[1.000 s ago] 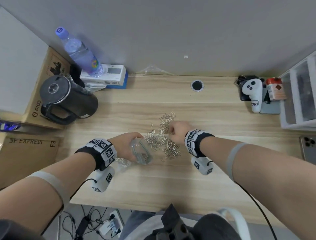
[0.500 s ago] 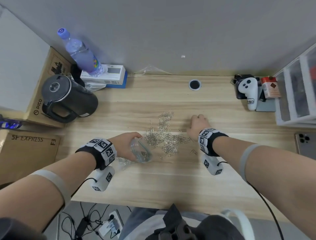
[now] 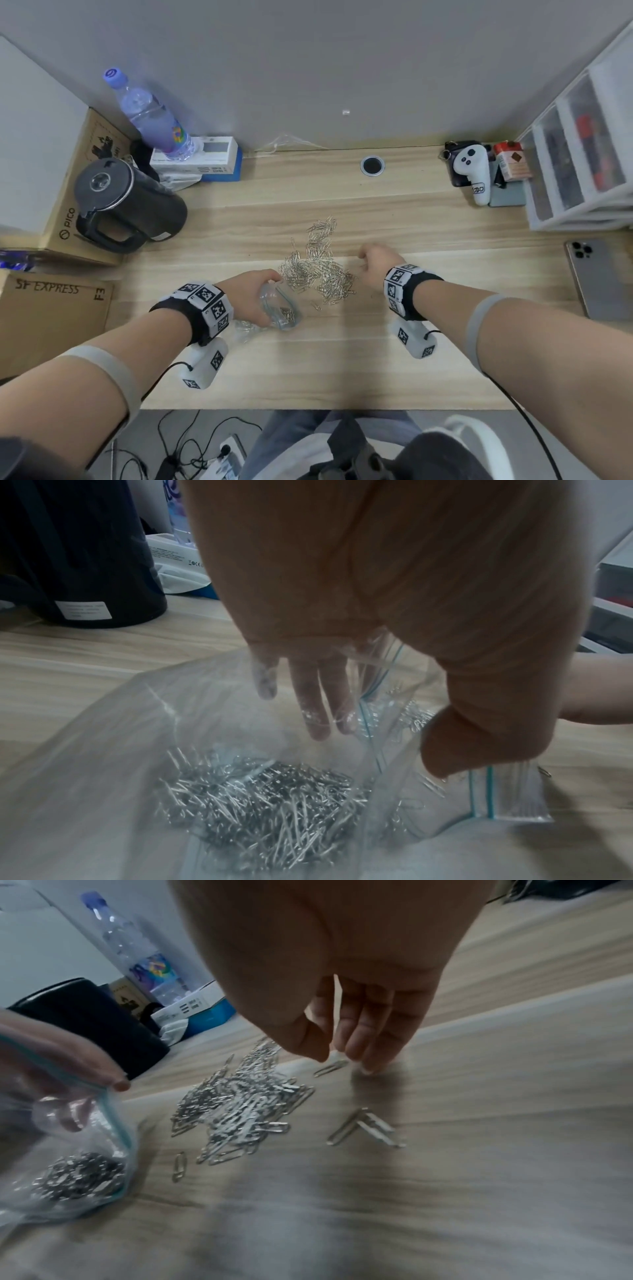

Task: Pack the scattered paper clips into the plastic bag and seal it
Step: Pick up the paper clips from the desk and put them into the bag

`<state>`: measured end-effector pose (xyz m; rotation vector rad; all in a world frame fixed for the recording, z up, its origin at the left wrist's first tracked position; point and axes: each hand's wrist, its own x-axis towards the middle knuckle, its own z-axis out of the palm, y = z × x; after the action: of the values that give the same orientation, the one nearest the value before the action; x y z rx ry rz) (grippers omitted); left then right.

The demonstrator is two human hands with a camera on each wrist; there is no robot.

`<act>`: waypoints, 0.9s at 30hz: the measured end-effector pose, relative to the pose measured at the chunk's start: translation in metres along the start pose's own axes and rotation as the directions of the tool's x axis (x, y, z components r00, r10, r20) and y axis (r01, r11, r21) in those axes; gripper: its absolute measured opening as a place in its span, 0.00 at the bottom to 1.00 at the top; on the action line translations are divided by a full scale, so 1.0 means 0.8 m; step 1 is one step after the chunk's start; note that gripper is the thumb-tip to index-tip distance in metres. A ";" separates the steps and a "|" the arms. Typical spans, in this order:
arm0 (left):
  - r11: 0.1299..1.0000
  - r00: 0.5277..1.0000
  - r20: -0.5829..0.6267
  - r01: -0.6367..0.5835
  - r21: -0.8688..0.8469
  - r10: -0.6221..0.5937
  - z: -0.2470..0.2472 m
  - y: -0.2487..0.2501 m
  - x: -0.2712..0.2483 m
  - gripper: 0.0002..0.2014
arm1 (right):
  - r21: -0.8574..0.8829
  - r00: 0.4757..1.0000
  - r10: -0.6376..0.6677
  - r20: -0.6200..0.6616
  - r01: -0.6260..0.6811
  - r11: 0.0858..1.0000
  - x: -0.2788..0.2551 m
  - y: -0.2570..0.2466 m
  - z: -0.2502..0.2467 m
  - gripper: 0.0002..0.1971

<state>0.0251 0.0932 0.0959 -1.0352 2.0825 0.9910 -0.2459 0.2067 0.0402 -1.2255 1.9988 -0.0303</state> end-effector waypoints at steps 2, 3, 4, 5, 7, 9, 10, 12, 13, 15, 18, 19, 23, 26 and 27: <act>1.000 1.000 -0.001 0.000 0.019 0.000 0.001 0.001 -0.002 0.43 | -0.029 0.997 0.077 0.017 -0.076 0.997 -0.008 0.022 -0.009 0.22; 1.000 1.000 0.000 -0.001 0.023 0.001 0.002 0.002 -0.003 0.43 | -0.022 0.993 0.114 0.031 -0.113 0.993 -0.012 0.032 -0.011 0.21; 1.000 1.000 0.000 -0.002 0.024 0.002 0.002 0.002 -0.003 0.43 | -0.002 0.989 0.142 0.052 -0.142 0.990 -0.016 0.040 -0.011 0.21; 1.000 1.000 -0.004 -0.007 0.024 0.007 0.003 0.001 -0.004 0.43 | 0.000 0.986 0.153 0.071 -0.153 0.988 -0.021 0.046 -0.009 0.21; 1.000 1.000 -0.010 -0.016 0.020 0.016 0.006 0.001 -0.005 0.43 | -0.066 0.986 0.145 0.082 -0.140 0.988 -0.029 0.049 -0.002 0.24; 1.000 1.000 -0.011 -0.020 0.012 0.020 0.008 -0.001 -0.005 0.43 | -0.090 0.989 0.132 0.060 -0.127 0.988 -0.032 0.046 0.008 0.25; 1.000 1.000 -0.009 -0.022 0.011 0.022 0.009 -0.001 -0.006 0.43 | -0.079 0.992 0.118 0.047 -0.114 0.990 -0.031 0.043 0.013 0.26; 1.000 1.000 -0.007 -0.019 -0.009 0.019 0.011 -0.004 -0.009 0.43 | -0.048 0.996 0.082 0.023 -0.081 0.996 -0.026 0.032 0.020 0.26; 0.999 1.000 -0.003 -0.016 -0.028 0.015 0.011 -0.006 -0.010 0.43 | -0.027 0.998 0.069 0.013 -0.069 0.997 -0.020 0.025 0.024 0.25; 0.999 1.000 -0.006 -0.021 -0.049 0.020 0.012 -0.008 -0.012 0.43 | 0.010 0.999 0.050 -0.004 -0.050 0.999 -0.011 0.007 0.029 0.24; 0.998 0.999 -0.033 -0.029 -0.059 0.027 0.015 -0.012 -0.013 0.45 | 0.054 0.999 -0.016 -0.028 0.017 0.998 0.004 -0.022 0.037 0.21; 0.997 0.999 -0.038 -0.030 -0.067 0.028 0.016 -0.014 -0.014 0.46 | 0.069 0.999 -0.032 -0.030 0.034 0.997 0.008 -0.029 0.041 0.22; 0.994 0.999 -0.043 -0.032 -0.105 0.028 0.019 -0.022 -0.016 0.48 | 0.106 0.997 -0.052 -0.048 0.057 0.993 0.012 -0.039 0.050 0.29; 0.992 0.998 -0.059 -0.023 -0.124 0.016 0.019 -0.030 -0.015 0.48 | 0.032 0.993 -0.091 -0.072 0.094 0.995 0.009 -0.033 0.045 0.42; 0.991 0.998 -0.060 -0.019 -0.131 0.011 0.020 -0.032 -0.014 0.47 | -0.020 0.991 -0.114 -0.072 0.113 0.993 0.007 -0.031 0.043 0.48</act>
<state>0.0554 0.1003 0.0868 -1.1287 2.0987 1.1306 -0.2074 0.2010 0.0224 -1.3650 1.9933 -0.1170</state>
